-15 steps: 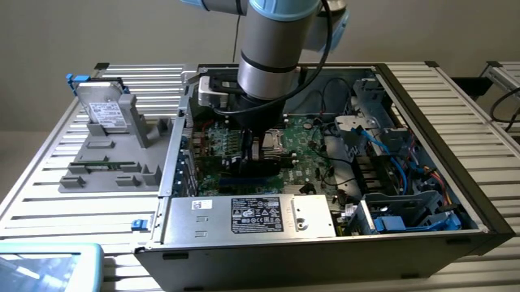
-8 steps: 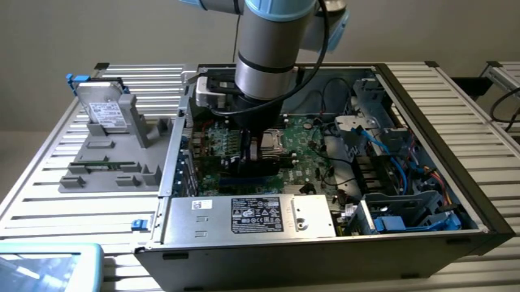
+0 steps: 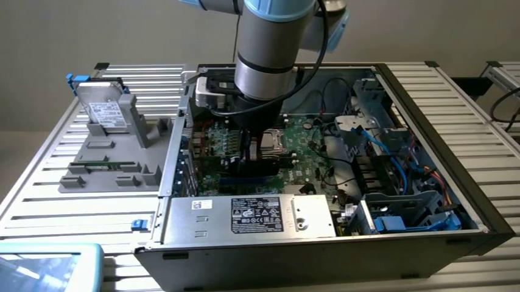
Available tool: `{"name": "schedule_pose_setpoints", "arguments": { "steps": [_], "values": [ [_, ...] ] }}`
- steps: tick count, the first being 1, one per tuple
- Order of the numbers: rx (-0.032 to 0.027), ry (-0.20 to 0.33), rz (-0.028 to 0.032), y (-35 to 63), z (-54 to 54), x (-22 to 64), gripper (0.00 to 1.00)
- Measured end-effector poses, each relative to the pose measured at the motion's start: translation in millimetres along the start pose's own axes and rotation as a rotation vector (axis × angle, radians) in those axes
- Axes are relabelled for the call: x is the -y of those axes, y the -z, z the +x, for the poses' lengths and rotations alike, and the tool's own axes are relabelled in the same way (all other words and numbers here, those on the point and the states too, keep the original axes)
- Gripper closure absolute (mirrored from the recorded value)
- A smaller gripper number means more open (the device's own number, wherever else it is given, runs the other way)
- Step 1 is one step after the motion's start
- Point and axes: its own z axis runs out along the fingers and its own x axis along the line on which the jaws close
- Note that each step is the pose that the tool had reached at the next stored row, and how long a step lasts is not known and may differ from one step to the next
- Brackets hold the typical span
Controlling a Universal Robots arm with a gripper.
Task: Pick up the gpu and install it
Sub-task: 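Insert the gpu into the slot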
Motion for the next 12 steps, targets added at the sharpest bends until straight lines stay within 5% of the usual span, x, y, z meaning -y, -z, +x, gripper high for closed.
{"name": "schedule_pose_setpoints", "arguments": {
  "steps": [12],
  "values": [
    [-0.0005, -0.001, 0.0, -0.1, 0.6, 0.0, 0.71]
  ]
}}
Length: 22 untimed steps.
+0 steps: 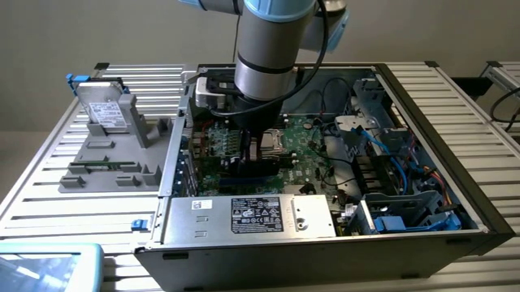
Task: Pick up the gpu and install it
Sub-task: 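Insert the gpu into the slot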
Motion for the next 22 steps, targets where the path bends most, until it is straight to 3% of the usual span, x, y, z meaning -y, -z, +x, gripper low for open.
{"name": "schedule_pose_setpoints", "arguments": {
  "steps": [22],
  "values": [
    [0.003, -0.02, -0.0001, 0.0, 2.6, 0.0, 0.71]
  ]
}}
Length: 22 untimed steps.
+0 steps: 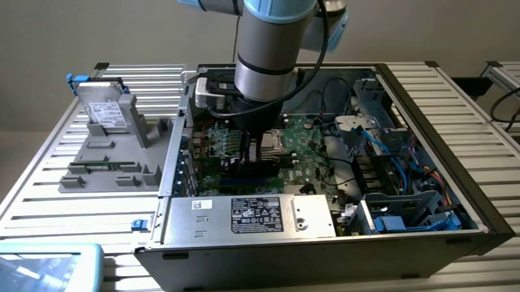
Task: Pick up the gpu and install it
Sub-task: 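Insert the gpu into the slot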
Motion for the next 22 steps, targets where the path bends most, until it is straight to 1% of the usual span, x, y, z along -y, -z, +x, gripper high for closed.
{"name": "schedule_pose_setpoints", "arguments": {
  "steps": [7, 13, 22],
  "values": [
    [0.0013, -0.009, -0.0001, 0.0, 0.0, 0.0, 0.71],
    [-0.0002, -0.01, -0.0001, -0.8, 0.1, 0.1, 0.71],
    [0.0, -0.01, -0.0001, -0.9, 0.0, 0.1, 0.71]
  ]
}}
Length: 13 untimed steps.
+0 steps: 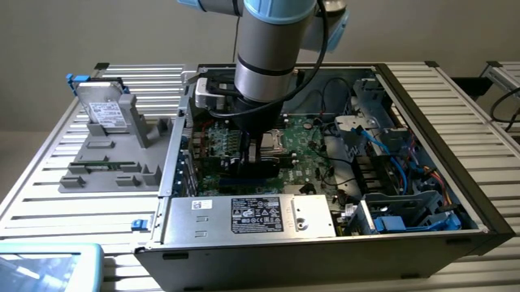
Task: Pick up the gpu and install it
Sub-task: 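Insert the gpu into the slot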
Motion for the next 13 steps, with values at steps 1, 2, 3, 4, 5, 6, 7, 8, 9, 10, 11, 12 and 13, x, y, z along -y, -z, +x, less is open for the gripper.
{"name": "schedule_pose_setpoints", "arguments": {
  "steps": [1, 2, 3, 4, 5, 6, 7, 8, 9, 10, 11, 12, 13],
  "values": [
    [0.0, 0.0, 0.0, 0.0, 0.0, 0.0, 0.71],
    [0.0, 0.0, -0.0001, 0.0, 0.0, 0.0, 0.71],
    [0.0, 0.0, -0.0003, 0.0, 0.0, 0.0, 0.71],
    [-0.0001, 0.0, -0.0007, 0.0, 0.0, 0.0, 0.71],
    [-0.0001, 0.0, -0.003, 0.0, 0.0, 0.1, 0.71],
    [-0.0002, 0.0, -0.0046, 0.0, 0.0, 0.0, 0.71],
    [-0.0002, 0.0, -0.0059, 0.0, 0.0, 0.0, 0.71],
    [-0.0003, 0.0, -0.0066, 0.1, 0.0, 0.0, 0.71],
    [-0.0003, 0.0, -0.0068, 0.1, 0.0, 0.0, 0.71],
    [-0.0003, 0.0, -0.0072, -0.1, 0.0, 0.0, 0.71],
    [-0.0002, 0.0, -0.0075, -0.4, 0.0, 0.1, 0.71],
    [-0.0003, 0.0, -0.0077, -0.6, 0.0, 0.1, 0.71],
    [-0.0003, 0.0, -0.0078, -0.7, 0.0, 0.1, 0.71]
  ]
}}
